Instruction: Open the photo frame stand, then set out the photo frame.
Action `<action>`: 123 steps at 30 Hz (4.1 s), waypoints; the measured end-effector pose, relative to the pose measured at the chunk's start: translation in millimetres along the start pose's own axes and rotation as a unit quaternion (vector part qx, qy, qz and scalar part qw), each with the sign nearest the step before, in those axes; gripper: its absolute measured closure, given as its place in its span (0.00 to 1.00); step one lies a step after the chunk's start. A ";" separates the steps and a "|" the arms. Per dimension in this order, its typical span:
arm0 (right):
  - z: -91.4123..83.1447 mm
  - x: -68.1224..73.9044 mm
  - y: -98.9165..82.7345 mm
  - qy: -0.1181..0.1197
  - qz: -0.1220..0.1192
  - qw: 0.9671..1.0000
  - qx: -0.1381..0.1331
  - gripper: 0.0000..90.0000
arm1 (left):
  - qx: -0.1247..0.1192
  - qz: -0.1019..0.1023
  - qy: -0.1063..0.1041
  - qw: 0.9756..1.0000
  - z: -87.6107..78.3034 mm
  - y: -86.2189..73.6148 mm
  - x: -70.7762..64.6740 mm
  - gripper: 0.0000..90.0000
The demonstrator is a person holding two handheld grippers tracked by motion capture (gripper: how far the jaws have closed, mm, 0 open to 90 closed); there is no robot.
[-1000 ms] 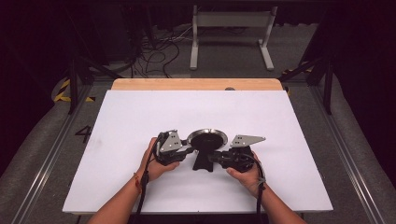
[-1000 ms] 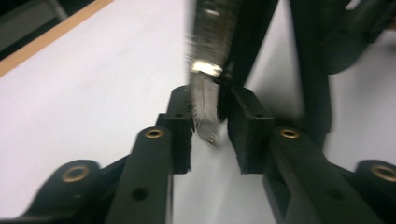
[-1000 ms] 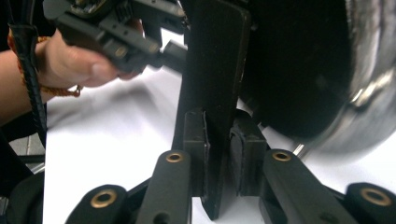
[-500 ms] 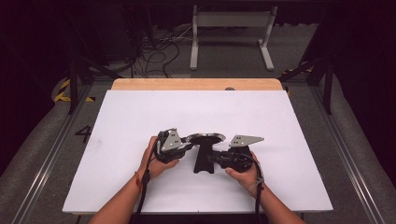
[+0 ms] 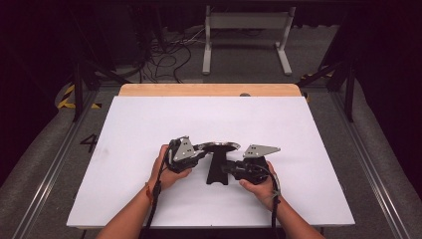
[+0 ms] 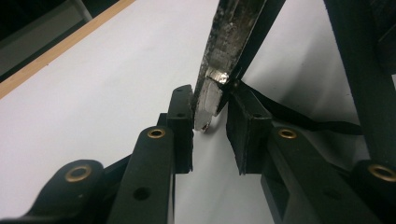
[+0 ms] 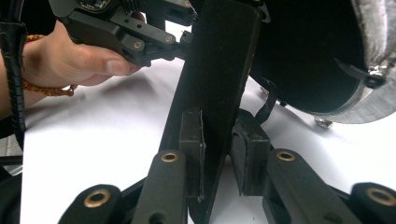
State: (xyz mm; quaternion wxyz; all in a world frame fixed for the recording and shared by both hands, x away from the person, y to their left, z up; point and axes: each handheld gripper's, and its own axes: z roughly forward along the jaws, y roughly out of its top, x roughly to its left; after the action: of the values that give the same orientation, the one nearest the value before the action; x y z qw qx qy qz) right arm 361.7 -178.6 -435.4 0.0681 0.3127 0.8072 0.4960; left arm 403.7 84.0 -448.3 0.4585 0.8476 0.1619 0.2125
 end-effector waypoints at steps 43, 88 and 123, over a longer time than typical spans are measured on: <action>-30.8 4.3 6.1 -0.064 -0.047 0.997 -0.015 0.85 | -0.014 -0.014 0.017 1.000 -63.9 -4.3 0.8 0.56; -22.3 26.0 10.0 -0.063 -0.073 0.995 -0.024 1.00 | 0.037 -0.070 0.058 0.995 -92.8 -54.5 -3.4 0.36; 49.0 71.8 -3.1 -0.082 -0.147 0.985 0.032 1.00 | 0.033 -0.038 -0.012 0.999 -16.3 0.4 23.6 0.36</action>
State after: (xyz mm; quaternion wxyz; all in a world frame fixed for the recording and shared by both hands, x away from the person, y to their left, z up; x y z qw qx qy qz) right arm 323.8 -101.4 -448.1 0.1958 0.2324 0.8514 0.4275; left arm 415.6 106.4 -435.0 0.4399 0.8579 0.1958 0.1796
